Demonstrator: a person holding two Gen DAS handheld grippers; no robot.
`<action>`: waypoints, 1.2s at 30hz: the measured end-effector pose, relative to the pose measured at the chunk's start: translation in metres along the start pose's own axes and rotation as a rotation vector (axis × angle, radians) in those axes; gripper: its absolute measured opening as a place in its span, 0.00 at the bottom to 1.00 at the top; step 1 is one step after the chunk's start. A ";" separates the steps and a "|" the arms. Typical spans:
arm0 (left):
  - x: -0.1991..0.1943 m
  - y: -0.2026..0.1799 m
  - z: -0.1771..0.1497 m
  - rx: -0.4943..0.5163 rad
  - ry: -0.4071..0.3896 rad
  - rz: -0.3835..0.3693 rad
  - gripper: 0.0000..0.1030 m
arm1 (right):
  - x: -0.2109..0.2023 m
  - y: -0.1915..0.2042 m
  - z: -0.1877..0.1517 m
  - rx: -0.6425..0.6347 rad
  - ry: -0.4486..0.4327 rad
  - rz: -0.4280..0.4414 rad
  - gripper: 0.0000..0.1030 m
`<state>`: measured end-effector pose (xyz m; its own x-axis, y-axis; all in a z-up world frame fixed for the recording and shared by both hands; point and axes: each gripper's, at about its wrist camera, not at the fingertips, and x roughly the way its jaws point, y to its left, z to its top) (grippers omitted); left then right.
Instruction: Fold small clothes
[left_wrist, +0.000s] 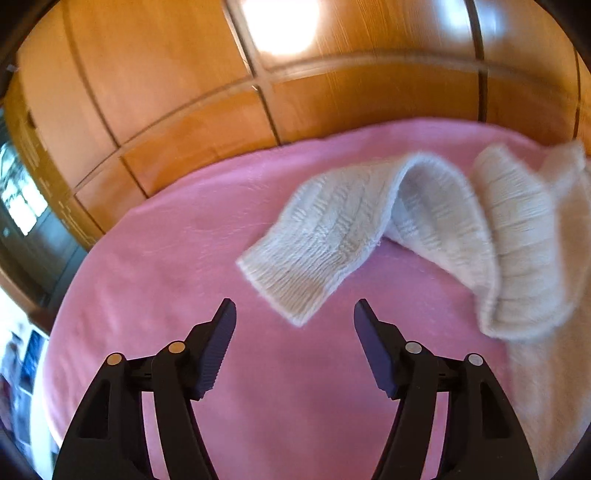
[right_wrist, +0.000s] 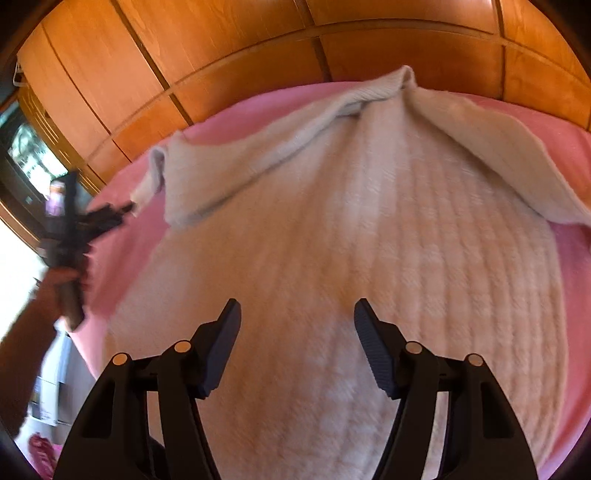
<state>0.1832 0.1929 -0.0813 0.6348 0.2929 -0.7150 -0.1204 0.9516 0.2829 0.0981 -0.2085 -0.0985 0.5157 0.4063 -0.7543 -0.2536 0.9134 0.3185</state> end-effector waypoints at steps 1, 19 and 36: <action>0.014 -0.003 0.003 0.011 0.020 0.006 0.61 | 0.002 0.001 0.007 0.000 -0.007 0.013 0.58; -0.119 0.168 0.023 -0.453 -0.118 -0.383 0.04 | 0.104 0.034 0.090 -0.215 -0.010 0.011 0.30; -0.016 0.286 0.004 -0.847 0.286 -0.136 0.03 | 0.127 0.063 0.208 -0.170 -0.193 -0.041 0.39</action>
<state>0.1415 0.4600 0.0139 0.4844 0.0772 -0.8714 -0.6515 0.6966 -0.3005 0.3177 -0.0939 -0.0554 0.6707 0.3819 -0.6359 -0.3548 0.9180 0.1771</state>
